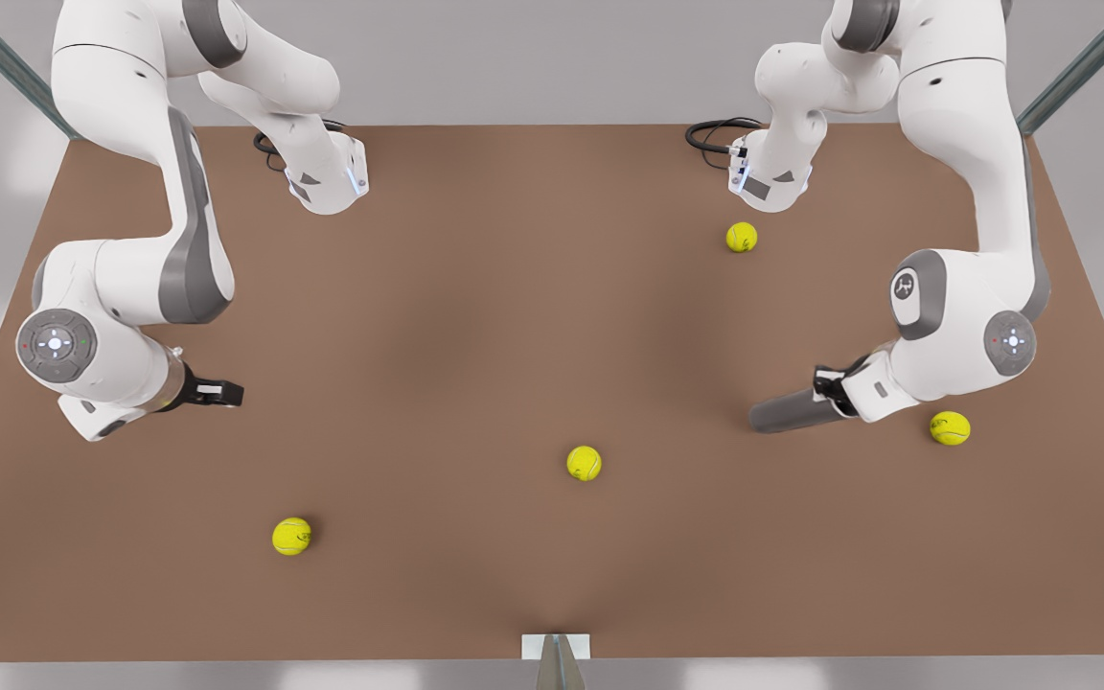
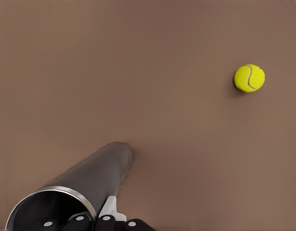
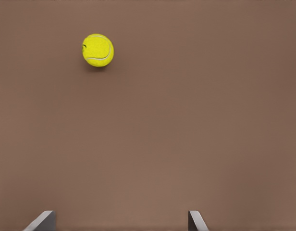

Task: Put the tennis tube upright

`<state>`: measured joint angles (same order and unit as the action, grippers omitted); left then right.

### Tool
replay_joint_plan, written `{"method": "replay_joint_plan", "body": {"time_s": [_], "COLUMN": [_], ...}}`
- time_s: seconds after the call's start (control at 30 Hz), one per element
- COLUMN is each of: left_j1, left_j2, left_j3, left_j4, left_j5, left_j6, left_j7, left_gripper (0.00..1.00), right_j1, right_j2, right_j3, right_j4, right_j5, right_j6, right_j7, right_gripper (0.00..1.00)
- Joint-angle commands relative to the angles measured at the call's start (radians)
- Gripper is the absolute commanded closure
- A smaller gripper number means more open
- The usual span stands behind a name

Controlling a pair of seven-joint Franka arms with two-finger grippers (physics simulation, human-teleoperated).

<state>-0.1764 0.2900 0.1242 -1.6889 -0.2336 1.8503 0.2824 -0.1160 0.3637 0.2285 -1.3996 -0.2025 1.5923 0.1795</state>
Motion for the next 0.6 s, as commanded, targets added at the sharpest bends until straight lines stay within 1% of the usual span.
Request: {"method": "replay_joint_plan", "body": {"time_s": [0.0, 0.53, 0.57], "left_j1": [0.000, 0.002, 0.002], "left_j2": [0.000, 0.044, 0.044], "left_j3": [0.000, 0.012, 0.012], "left_j4": [0.000, -0.002, -0.002], "left_j5": [0.034, 0.051, 0.051], "left_j6": [0.000, 0.027, 0.026], "left_j7": [0.000, -0.037, -0.037], "left_gripper": [0.79, 0.79, 0.44], "right_j1": [0.001, -0.001, -0.001], "right_j2": [0.000, 0.000, 0.000], "right_j3": [0.000, 0.000, 0.000], "right_j4": [-0.001, 0.001, 0.001], "right_j5": [0.000, 0.000, 0.000], "right_j6": [0.000, 0.000, 0.000], "right_j7": [0.002, 0.000, 0.000], "right_gripper": [0.00, 0.00, 0.00]}}
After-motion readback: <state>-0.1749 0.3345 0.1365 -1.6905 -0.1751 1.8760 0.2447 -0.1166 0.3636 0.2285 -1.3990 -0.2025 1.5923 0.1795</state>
